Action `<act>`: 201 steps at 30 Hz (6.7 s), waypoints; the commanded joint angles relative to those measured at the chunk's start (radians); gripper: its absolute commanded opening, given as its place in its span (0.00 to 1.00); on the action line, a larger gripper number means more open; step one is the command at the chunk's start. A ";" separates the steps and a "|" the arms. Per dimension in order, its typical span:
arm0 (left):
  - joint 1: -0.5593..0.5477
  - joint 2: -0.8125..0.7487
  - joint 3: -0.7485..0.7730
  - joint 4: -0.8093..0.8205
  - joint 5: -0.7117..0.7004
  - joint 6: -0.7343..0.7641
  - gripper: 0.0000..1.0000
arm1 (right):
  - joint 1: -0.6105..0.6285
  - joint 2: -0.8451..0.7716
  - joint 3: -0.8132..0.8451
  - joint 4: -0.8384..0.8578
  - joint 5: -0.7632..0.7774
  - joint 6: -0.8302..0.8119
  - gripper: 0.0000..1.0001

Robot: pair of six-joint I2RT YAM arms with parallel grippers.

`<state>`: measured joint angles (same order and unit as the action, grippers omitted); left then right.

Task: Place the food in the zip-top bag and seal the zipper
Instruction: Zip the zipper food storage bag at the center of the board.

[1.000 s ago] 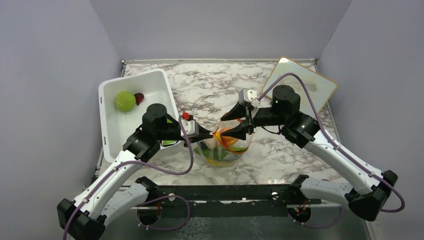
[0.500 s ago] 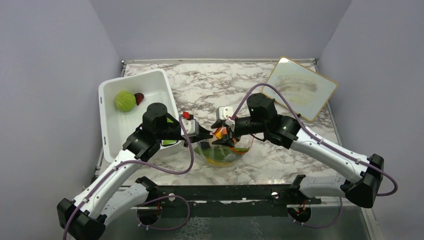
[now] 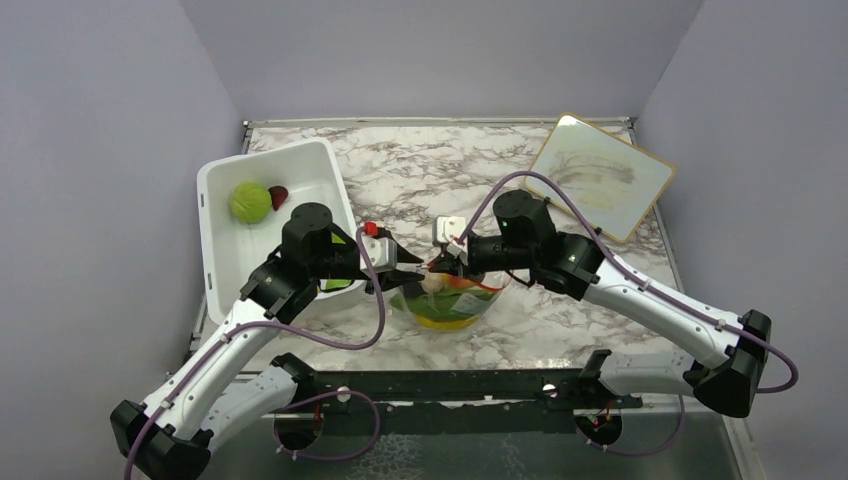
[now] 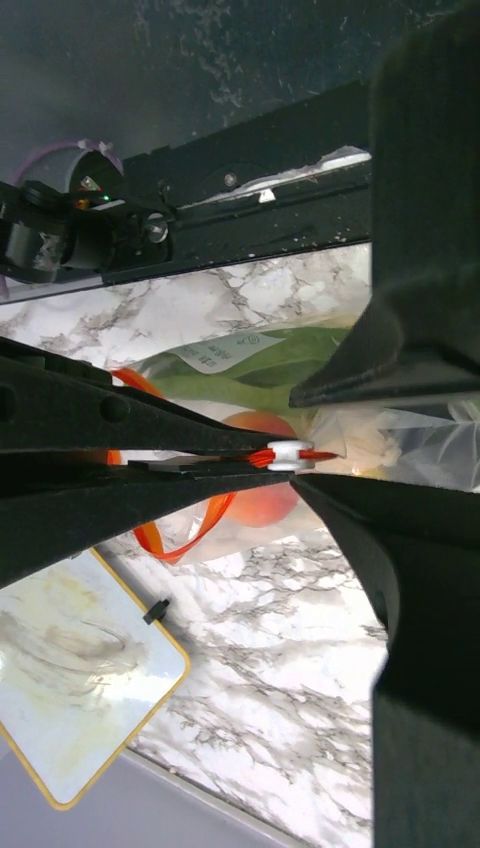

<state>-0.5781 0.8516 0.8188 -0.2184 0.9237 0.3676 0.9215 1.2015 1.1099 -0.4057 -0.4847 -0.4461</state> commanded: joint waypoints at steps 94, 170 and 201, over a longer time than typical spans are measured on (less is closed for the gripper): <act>-0.005 -0.003 -0.036 0.196 0.095 -0.041 0.46 | 0.002 -0.216 -0.118 0.141 -0.010 0.208 0.01; 0.303 0.289 0.123 0.498 -0.407 -0.087 0.00 | 0.001 -0.385 -0.003 -0.369 0.670 0.462 0.01; 0.307 0.468 0.229 0.459 -0.340 -0.229 0.12 | -0.002 -0.240 -0.264 -0.067 0.817 0.746 0.01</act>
<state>-0.2935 1.2827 0.9920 0.1181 0.6502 0.1375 0.9211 0.9554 0.8989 -0.5499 0.1402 0.2848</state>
